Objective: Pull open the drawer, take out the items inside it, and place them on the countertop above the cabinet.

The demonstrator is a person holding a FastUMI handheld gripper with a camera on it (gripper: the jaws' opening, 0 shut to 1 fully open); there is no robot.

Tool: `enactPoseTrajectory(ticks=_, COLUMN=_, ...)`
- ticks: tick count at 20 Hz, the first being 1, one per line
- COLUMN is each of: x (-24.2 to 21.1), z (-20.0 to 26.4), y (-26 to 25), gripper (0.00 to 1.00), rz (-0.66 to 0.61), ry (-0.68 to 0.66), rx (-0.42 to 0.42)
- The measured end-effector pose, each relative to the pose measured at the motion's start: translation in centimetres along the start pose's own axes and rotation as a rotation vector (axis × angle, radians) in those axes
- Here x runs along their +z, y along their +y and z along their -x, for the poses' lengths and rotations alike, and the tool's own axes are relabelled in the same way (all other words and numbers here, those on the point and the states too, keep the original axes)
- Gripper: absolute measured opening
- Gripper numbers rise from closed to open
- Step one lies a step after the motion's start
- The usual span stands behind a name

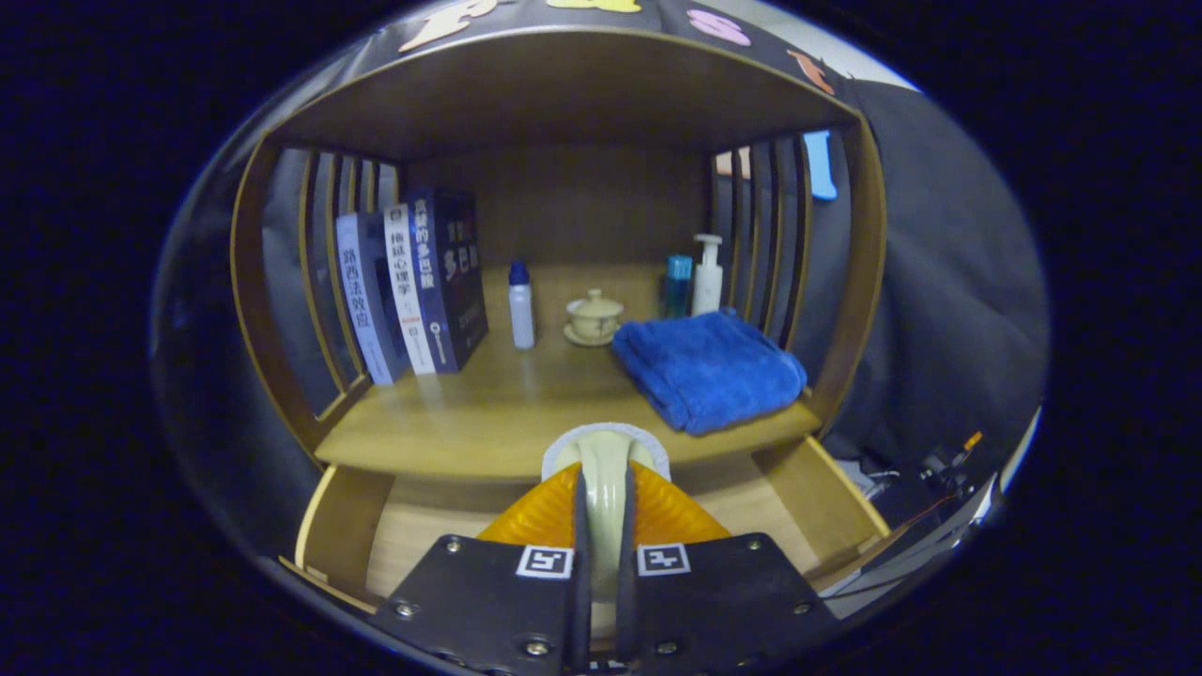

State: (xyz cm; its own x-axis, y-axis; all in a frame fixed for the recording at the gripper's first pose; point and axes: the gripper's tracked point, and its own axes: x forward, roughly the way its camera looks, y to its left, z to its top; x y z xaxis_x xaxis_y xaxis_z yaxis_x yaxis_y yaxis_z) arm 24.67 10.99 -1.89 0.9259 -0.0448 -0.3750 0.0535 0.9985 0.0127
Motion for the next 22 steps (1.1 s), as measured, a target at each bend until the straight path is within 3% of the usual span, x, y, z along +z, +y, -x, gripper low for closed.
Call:
enactPoseTrajectory(ticks=7, x=4.4, z=-3.2, y=2.8, gripper=0.11, rz=0.008, ry=-0.068, rx=0.078)
enactPoseTrajectory(ticks=14, x=2.5, z=-9.5, y=4.3, gripper=0.11, rz=0.018, ry=-0.014, rx=0.121)
enactPoseTrajectory(ticks=22, x=3.3, z=-12.3, y=4.1, gripper=0.11, rz=0.001, ry=-0.065, rx=0.132)
